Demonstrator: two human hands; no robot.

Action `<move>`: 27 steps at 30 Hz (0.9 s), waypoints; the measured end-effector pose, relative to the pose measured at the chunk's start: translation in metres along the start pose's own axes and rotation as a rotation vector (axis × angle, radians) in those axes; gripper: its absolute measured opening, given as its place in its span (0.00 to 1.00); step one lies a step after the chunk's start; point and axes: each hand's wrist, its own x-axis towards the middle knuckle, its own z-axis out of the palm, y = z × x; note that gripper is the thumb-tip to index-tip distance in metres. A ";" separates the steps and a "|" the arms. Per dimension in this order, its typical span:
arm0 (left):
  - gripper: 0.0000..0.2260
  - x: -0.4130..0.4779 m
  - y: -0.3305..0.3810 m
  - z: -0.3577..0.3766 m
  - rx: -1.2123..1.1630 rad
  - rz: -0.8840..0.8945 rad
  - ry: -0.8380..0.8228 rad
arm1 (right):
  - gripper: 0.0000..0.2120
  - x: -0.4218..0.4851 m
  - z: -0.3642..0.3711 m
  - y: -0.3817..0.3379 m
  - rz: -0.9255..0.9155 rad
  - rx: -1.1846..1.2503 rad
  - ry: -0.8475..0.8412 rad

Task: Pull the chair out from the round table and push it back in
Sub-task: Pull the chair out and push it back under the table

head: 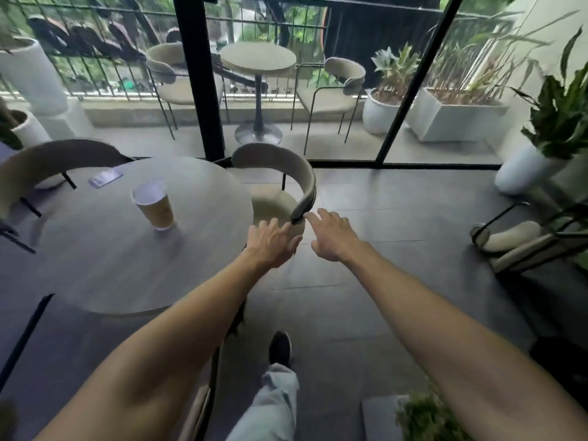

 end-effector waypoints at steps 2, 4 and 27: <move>0.24 0.049 0.003 -0.009 -0.039 0.001 0.016 | 0.30 0.042 -0.006 0.022 0.001 -0.007 -0.012; 0.22 0.099 0.004 -0.019 -0.080 -0.003 0.050 | 0.29 0.084 -0.012 0.042 0.004 -0.017 -0.022; 0.22 0.480 -0.047 -0.092 -0.072 -0.547 0.033 | 0.34 0.516 -0.101 0.186 -0.533 -0.204 0.004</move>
